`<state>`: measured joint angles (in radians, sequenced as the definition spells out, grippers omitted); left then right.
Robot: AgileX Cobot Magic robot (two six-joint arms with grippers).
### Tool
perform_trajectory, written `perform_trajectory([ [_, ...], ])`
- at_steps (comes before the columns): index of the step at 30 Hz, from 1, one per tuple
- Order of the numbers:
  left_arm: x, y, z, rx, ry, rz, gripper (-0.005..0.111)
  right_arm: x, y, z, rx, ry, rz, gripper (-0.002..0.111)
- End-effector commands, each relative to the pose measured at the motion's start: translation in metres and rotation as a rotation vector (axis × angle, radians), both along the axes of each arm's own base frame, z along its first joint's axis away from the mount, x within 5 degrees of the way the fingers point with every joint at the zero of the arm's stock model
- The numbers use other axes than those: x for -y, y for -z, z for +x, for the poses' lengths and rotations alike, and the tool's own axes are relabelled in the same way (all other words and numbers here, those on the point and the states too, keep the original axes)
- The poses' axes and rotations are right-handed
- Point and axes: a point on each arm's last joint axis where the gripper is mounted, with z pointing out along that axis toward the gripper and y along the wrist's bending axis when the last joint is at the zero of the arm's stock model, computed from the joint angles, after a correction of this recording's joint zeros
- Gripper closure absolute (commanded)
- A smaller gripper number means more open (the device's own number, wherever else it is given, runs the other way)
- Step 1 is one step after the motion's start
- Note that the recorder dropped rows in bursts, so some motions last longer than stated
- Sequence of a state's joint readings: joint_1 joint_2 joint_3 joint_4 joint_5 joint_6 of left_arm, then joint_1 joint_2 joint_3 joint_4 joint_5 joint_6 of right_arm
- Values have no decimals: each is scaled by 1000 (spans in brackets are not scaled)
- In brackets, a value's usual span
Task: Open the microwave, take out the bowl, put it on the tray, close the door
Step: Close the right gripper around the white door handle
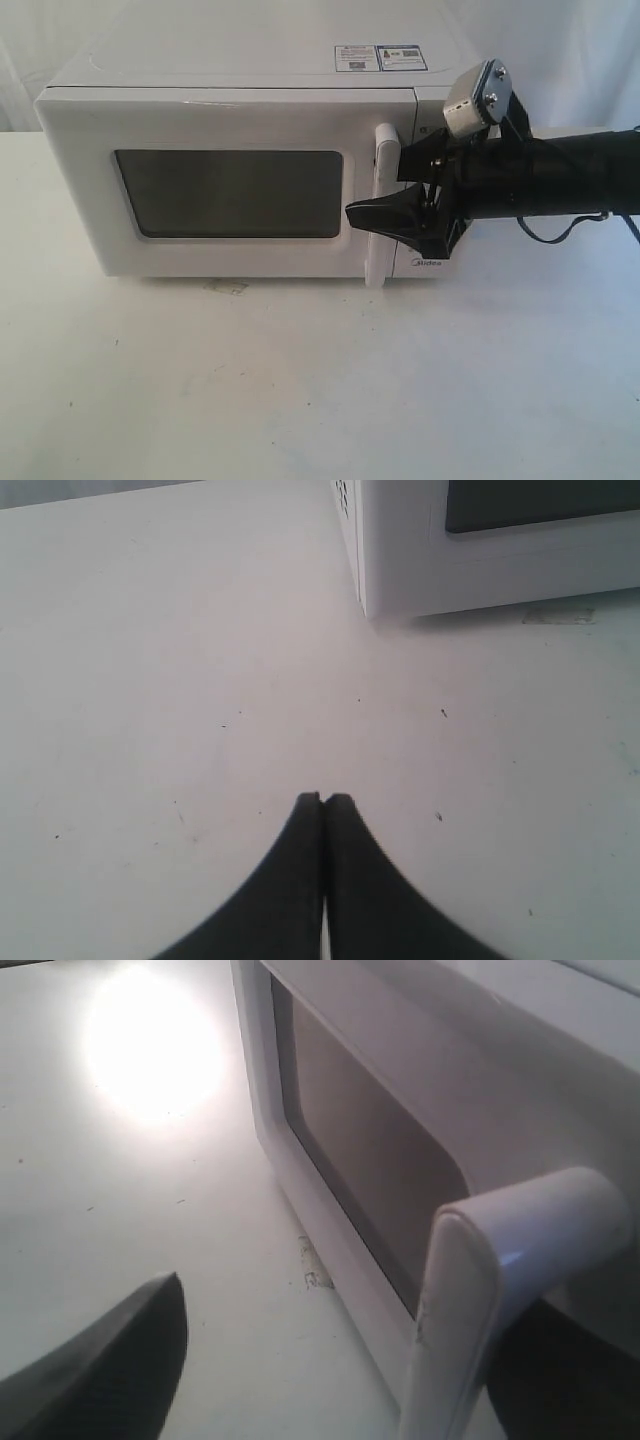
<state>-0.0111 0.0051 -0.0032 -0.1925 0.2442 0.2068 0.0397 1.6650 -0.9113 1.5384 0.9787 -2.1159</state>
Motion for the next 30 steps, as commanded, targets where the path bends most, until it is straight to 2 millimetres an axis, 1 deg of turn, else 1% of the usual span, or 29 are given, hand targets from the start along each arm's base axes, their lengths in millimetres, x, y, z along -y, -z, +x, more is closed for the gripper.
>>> perform_trajectory([
  [1, 1, 1, 0, -1, 4, -9, 107, -11, 16, -31, -57, -340, -61, 108],
  [3, 1, 1, 0, -1, 4, -9, 107, -8, 19, -25, -55, -272, -95, 108],
  [8, 1, 1, 0, -1, 4, -9, 107, 4, 27, -4, -55, -2, -215, 108],
  [12, 1, 1, 0, -1, 4, -9, 107, 12, 28, 9, -46, 182, -238, 108],
  [17, 1, 1, 0, -1, 4, -9, 107, 13, 26, 13, -20, 214, -223, 108],
  [26, 1, 1, 0, -1, 4, -9, 107, 14, 17, 21, -48, 354, -68, 108],
  [28, 1, 1, 0, -1, 4, -9, 107, 14, 15, 23, -42, 358, -61, 104],
  [30, 1, 1, 0, -1, 4, -9, 107, 13, 10, 25, -28, 351, -51, 96],
])
